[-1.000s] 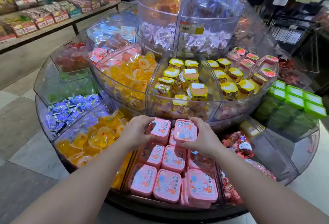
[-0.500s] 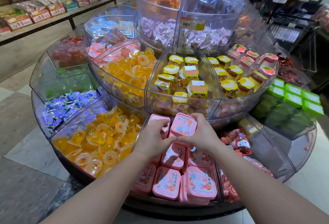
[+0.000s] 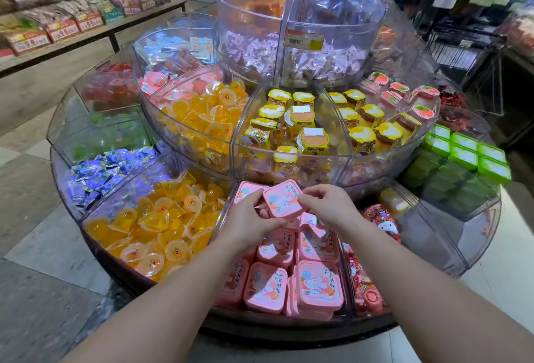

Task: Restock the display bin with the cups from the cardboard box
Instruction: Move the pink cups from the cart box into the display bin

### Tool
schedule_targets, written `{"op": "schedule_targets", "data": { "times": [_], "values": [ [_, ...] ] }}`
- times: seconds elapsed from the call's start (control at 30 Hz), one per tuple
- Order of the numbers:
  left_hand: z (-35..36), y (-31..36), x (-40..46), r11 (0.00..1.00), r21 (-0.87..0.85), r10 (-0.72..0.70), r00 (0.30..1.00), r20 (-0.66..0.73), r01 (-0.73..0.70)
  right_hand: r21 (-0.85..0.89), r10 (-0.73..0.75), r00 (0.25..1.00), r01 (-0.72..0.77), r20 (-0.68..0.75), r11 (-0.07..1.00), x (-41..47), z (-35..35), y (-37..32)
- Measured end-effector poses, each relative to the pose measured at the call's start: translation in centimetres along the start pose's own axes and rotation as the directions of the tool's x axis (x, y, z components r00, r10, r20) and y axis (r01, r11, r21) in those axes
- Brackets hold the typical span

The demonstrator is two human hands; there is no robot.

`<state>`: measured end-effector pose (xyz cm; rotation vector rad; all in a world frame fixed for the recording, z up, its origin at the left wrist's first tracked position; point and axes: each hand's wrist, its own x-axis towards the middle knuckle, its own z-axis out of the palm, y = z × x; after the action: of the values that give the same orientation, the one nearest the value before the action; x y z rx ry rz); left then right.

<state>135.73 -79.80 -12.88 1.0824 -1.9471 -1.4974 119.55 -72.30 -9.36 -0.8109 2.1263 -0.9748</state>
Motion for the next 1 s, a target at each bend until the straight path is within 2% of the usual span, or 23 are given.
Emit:
{"op": "schedule_targets", "data": {
  "times": [0.1, 0.2, 0.27, 0.33, 0.4, 0.57, 0.77, 0.87, 1.0],
  "values": [
    [-0.3, 0.3, 1.0, 0.972, 0.227, 0.055, 0.998, 0.004, -0.054, -0.029, 0.041, 0.999, -0.041, -0.003, 0.999, 0.2, -0.2, 0.2],
    [-0.4, -0.3, 1.9, 0.860, 0.499, 0.139, 0.990, -0.031, -0.105, -0.065, 0.068, 0.996, -0.072, -0.063, 0.995, 0.3, 0.4, 0.8],
    [-0.3, -0.9, 2.2, 0.725, 0.681, 0.199, 0.978, -0.056, -0.108, -0.230, 0.080, 0.996, -0.085, -0.033, 0.969, 0.5, 1.4, 1.4],
    [0.0, -1.5, 2.4, 0.638, 0.761, 0.225, 0.974, -0.036, -0.119, -0.422, 0.103, 0.995, -0.100, -0.015, 0.901, 0.7, 2.4, 1.8],
    [0.2, -2.0, 2.7, 0.617, 0.776, 0.239, 0.971, -0.026, -0.131, -0.508, 0.105, 0.994, -0.107, -0.032, 0.855, 0.8, 2.6, 1.9],
    [0.5, -3.0, 2.8, 0.603, 0.781, 0.304, 0.952, -0.039, -0.161, -0.526, 0.089, 0.995, -0.100, -0.046, 0.845, 1.0, 2.4, 1.9],
    [0.3, -2.8, 3.2, 0.622, 0.768, 0.299, 0.953, -0.055, -0.151, -0.536, 0.033, 0.999, -0.031, -0.005, 0.844, 0.8, 1.8, 1.9],
    [1.2, -1.3, 3.4, 0.640, 0.754, 0.312, 0.947, -0.079, -0.148, -0.435, -0.041, 0.997, 0.012, -0.058, 0.900, 0.6, 0.3, 3.0],
    [4.8, 1.7, 4.3, 0.640, 0.725, 0.408, 0.912, -0.041, -0.254, -0.497, -0.150, 0.977, 0.057, -0.150, 0.866, 1.0, -3.5, 4.5]
  ]
}}
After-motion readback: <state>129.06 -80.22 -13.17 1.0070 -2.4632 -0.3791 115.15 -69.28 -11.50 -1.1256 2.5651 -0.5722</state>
